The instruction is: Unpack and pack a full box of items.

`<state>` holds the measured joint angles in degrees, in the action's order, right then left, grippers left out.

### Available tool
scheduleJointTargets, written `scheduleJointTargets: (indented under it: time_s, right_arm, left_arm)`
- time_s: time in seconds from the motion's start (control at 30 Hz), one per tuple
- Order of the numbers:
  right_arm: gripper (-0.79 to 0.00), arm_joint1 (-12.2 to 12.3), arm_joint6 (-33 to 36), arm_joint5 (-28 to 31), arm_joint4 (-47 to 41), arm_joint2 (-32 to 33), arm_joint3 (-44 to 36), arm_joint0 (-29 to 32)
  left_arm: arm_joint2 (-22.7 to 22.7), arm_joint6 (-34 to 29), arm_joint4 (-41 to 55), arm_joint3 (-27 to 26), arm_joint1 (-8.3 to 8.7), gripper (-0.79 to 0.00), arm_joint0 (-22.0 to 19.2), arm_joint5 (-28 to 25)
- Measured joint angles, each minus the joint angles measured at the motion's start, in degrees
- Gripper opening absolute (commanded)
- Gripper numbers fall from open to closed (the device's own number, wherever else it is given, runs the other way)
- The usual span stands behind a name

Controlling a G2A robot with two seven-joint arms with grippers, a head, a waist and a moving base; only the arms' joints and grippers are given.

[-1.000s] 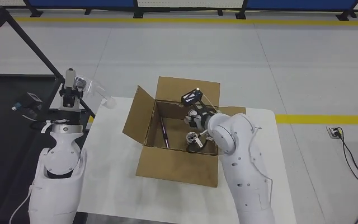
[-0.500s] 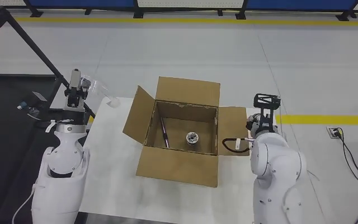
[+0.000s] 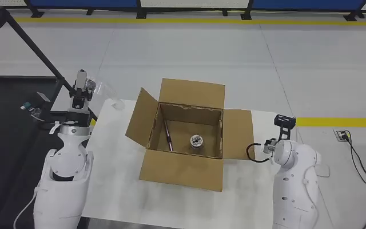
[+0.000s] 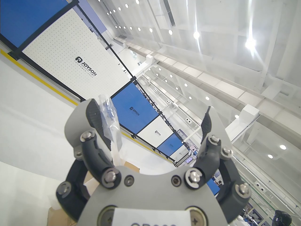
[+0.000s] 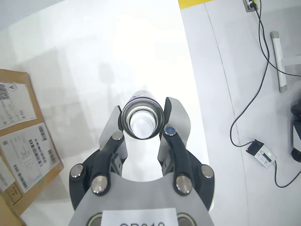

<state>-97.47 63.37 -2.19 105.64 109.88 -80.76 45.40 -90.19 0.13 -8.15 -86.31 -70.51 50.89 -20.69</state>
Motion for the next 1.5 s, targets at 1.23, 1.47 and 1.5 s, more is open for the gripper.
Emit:
scheduleJointTargets:
  time_s: [1.23, 1.47, 1.5]
  right_arm:
    - [0.0, -0.3, 4.6, 20.7, -19.8, -30.3, 4.8, -10.4]
    - [0.0, -1.9, 4.5, 21.7, -24.6, -35.8, 34.6, -24.7]
    - [0.0, -2.1, 4.0, 21.8, -25.2, -36.2, 37.8, -26.0]
  left_arm:
    - [-0.6, 2.2, 0.4, -1.5, -0.25, 0.0, 0.8, -0.5]
    - [-1.0, 2.6, 0.8, -2.3, -0.29, 0.0, 1.2, -0.4]
    - [-1.0, 2.6, 0.8, -2.2, -0.3, 0.0, 1.2, -0.4]
